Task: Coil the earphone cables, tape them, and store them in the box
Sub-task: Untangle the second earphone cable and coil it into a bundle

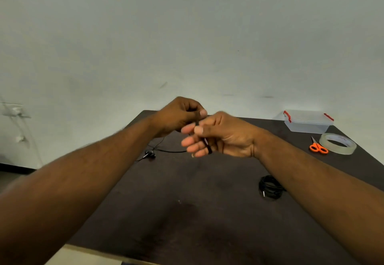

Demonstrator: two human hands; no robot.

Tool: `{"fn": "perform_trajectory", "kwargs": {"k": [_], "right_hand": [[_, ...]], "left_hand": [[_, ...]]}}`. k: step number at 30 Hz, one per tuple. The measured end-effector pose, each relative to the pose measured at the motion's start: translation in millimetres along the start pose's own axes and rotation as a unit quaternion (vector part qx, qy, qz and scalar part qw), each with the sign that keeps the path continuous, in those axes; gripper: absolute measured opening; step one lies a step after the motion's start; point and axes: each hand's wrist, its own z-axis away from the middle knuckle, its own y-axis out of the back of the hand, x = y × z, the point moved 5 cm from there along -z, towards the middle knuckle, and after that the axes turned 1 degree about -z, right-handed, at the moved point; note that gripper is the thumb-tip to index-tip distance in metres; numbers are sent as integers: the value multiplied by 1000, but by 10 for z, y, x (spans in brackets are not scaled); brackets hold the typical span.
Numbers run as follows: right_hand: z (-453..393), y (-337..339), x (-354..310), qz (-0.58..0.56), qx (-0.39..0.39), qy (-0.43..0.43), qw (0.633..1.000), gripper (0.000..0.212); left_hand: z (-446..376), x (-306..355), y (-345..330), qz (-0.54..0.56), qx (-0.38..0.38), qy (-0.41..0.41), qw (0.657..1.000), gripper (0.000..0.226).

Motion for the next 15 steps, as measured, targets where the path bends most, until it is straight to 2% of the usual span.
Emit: {"fn": "perform_trajectory", "kwargs": {"k": [2, 5, 7, 12, 15], "right_hand": [[16, -17, -197, -58, 17, 90, 994, 25], [1, 159, -348, -152, 116, 213, 958, 23], [-29, 275, -340, -133, 182, 261, 939, 20], [24, 507, -322, 130, 286, 298, 901, 16], [5, 679, -179, 385, 242, 202, 867, 15]], "left_hand": [[39, -27, -134, 58, 7, 0, 998, 24], [19, -75, -253, 140, 30, 17, 990, 18], [-4, -95, -268, 136, 32, 35, 990, 24], [114, -215, -383, 4, -68, 74, 995, 33], [168, -254, -328, -86, -90, 55, 991, 31]]}}
